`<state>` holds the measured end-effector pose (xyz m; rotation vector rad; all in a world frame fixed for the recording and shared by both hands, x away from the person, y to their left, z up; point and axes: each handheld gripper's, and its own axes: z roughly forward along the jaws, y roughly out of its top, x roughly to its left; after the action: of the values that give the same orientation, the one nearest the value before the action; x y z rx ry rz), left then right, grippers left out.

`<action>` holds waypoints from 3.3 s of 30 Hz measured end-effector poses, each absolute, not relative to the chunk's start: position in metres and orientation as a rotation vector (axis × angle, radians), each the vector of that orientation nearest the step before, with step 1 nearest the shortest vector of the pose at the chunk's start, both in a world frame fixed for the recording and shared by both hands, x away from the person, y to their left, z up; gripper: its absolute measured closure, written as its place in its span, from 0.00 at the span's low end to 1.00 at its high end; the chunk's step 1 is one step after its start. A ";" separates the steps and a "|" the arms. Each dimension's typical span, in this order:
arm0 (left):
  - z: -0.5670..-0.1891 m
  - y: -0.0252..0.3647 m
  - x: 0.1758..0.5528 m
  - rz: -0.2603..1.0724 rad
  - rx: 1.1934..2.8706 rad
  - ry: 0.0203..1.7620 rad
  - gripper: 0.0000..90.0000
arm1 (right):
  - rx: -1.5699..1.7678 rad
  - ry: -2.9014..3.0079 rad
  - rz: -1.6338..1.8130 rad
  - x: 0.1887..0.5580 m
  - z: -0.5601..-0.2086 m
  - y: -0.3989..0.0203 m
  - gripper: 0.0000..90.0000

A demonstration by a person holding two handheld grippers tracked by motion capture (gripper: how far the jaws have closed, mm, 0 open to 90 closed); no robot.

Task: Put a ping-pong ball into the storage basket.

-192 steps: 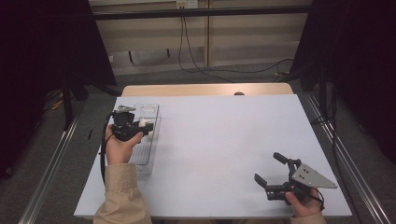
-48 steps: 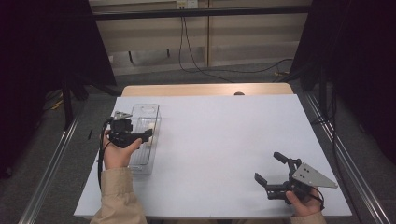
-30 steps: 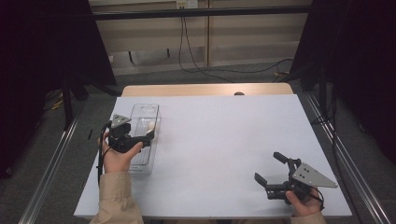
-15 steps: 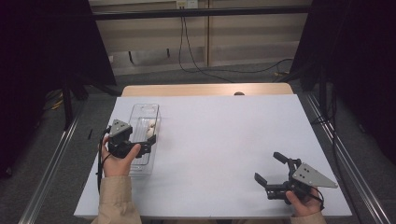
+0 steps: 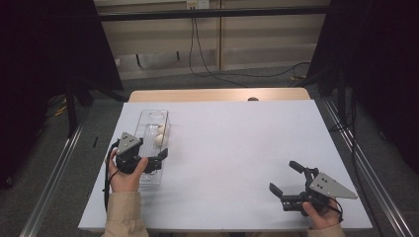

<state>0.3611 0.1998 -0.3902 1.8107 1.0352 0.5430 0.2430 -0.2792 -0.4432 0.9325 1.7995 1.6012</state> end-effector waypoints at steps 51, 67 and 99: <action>-0.407 0.215 0.330 0.583 1.679 0.971 0.04 | 0.914 1.807 1.590 0.243 -0.443 -0.278 0.01; -0.411 0.219 0.326 0.596 1.674 0.982 0.04 | 0.913 1.810 1.590 0.243 -0.443 -0.278 0.01; -0.419 0.228 0.315 0.580 1.659 0.995 0.04 | 0.904 1.810 1.592 0.242 -0.443 -0.278 0.01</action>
<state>0.3147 0.2277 -0.4188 1.6594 0.9955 0.5804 0.2424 -0.2776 -0.4430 0.9045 1.8102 1.5925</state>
